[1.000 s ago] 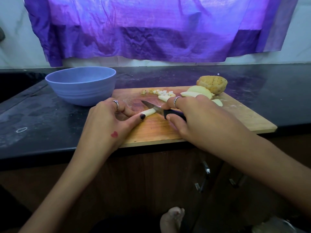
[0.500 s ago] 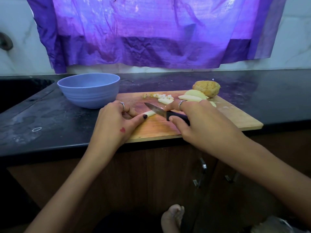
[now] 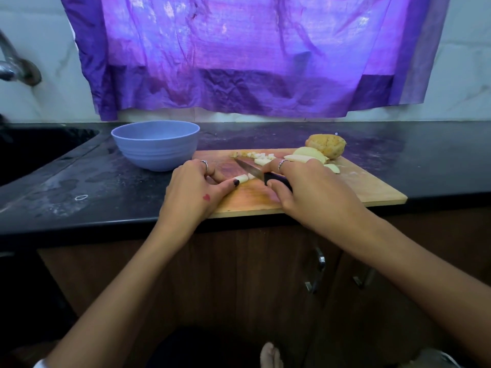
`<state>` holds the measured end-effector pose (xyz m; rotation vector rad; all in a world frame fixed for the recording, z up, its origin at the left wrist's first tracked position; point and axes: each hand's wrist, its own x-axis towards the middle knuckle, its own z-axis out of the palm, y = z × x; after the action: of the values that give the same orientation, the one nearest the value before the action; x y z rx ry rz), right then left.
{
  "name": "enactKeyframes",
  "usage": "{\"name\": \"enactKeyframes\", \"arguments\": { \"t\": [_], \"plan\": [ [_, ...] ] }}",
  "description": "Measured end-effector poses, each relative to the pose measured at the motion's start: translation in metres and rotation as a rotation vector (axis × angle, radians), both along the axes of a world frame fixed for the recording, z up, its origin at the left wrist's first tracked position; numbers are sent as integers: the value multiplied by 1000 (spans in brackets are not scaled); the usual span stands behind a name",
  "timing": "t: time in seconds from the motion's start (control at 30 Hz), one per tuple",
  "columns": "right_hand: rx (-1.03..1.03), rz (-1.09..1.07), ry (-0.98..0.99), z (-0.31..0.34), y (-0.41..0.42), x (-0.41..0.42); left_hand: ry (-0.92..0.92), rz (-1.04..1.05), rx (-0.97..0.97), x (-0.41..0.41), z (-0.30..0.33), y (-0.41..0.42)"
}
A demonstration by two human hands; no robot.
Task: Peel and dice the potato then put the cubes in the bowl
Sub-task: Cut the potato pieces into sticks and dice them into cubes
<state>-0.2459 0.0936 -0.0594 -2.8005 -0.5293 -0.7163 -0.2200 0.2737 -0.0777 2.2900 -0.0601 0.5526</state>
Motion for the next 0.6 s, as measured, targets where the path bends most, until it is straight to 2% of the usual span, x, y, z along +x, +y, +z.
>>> {"name": "enactKeyframes", "arguments": {
  "t": [0.13,0.37,0.6],
  "plan": [
    [101,69,15,0,2,-8,-7,-4,-2,0,1,-1],
    [61,48,30,2,4,0,-26,-11,0,2,0,2],
    [97,110,174,16,6,15,-61,-45,-4,1,1,1]
  ]
}}
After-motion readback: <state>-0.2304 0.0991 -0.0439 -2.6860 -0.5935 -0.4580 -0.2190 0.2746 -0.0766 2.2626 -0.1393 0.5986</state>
